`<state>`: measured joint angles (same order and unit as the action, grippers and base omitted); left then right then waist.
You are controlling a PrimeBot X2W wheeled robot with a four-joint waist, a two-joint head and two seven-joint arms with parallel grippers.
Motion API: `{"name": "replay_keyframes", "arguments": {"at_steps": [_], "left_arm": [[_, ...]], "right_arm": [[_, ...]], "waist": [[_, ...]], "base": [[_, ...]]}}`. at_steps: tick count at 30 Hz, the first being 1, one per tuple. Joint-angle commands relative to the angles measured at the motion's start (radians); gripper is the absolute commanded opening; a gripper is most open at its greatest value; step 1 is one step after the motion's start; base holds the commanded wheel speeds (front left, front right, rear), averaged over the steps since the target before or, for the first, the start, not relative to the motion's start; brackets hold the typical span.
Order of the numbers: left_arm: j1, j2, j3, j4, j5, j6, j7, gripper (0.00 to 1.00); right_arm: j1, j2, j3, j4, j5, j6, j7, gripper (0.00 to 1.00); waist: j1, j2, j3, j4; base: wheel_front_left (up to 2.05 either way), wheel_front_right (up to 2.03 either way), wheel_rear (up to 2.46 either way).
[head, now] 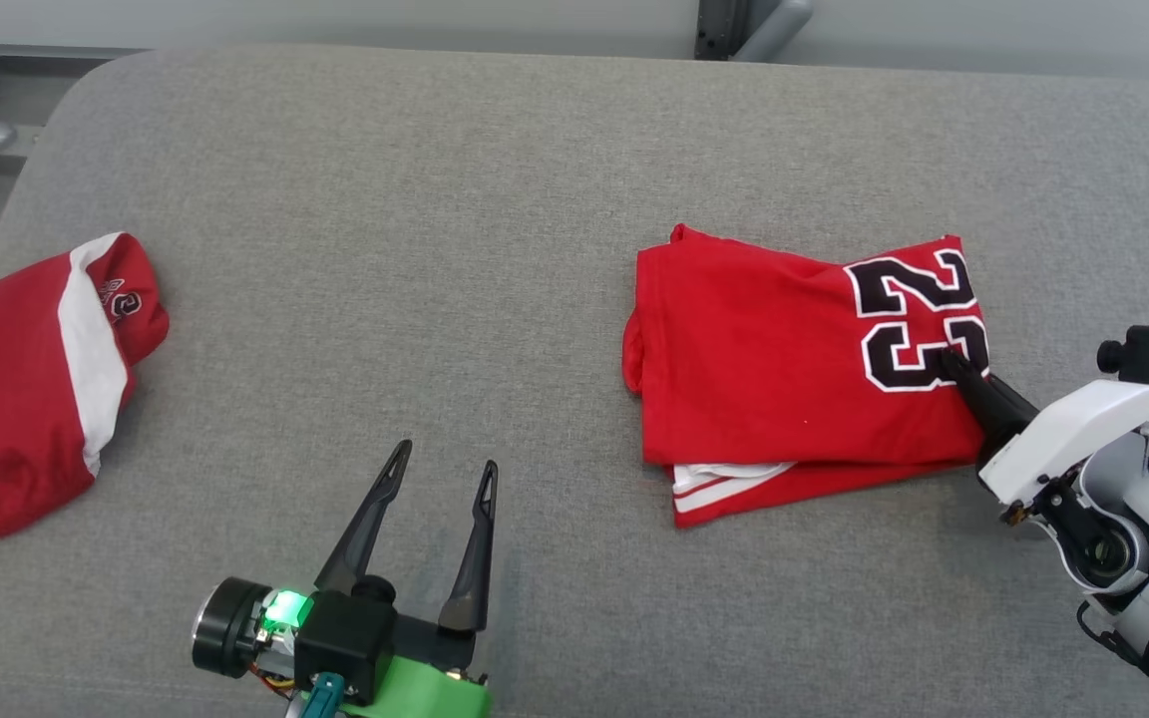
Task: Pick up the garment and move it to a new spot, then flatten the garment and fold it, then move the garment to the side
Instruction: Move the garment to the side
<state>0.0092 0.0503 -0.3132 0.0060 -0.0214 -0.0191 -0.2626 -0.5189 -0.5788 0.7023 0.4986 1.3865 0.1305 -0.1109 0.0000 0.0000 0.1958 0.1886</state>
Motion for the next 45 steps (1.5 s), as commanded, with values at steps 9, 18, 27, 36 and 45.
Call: {"name": "replay_keyframes", "arguments": {"at_steps": [9, 18, 27, 36, 45], "left_arm": [[-0.051, 0.005, 0.017, -0.032, 0.004, -0.015, -0.003, 1.00], [-0.105, 0.032, 0.025, -0.061, 0.020, -0.031, -0.003, 1.00], [-0.173, 0.088, -0.003, -0.111, 0.061, -0.047, -0.003, 1.00], [-0.292, 0.156, -0.062, -0.162, 0.088, -0.076, -0.003, 1.00], [-0.361, 0.172, -0.113, -0.186, 0.084, -0.084, -0.003, 1.00]], "right_arm": [[-0.068, -0.058, 0.042, -0.029, 0.004, 0.000, -0.054, 0.00], [-0.114, -0.061, 0.079, -0.047, 0.020, 0.000, -0.103, 0.00], [-0.174, -0.095, 0.107, -0.068, 0.004, 0.000, -0.138, 0.00], [-0.295, -0.162, 0.078, 0.002, -0.080, 0.000, -0.154, 0.00], [-0.374, -0.236, -0.012, 0.093, -0.141, 0.000, -0.155, 0.00]], "waist": [[0.0000, 0.0000, 0.072, -0.132], [0.0000, 0.0000, 0.141, -0.270], [0.0000, 0.0000, 0.239, -0.371], [0.0000, 0.0000, 0.382, -0.390], [0.0000, 0.0000, 0.441, -0.390]], "base": [[0.00, 0.00, 0.00], [0.00, 0.00, 0.00], [0.00, 0.00, 0.00], [0.00, 0.00, 0.00], [0.00, 0.00, 0.00]]}}
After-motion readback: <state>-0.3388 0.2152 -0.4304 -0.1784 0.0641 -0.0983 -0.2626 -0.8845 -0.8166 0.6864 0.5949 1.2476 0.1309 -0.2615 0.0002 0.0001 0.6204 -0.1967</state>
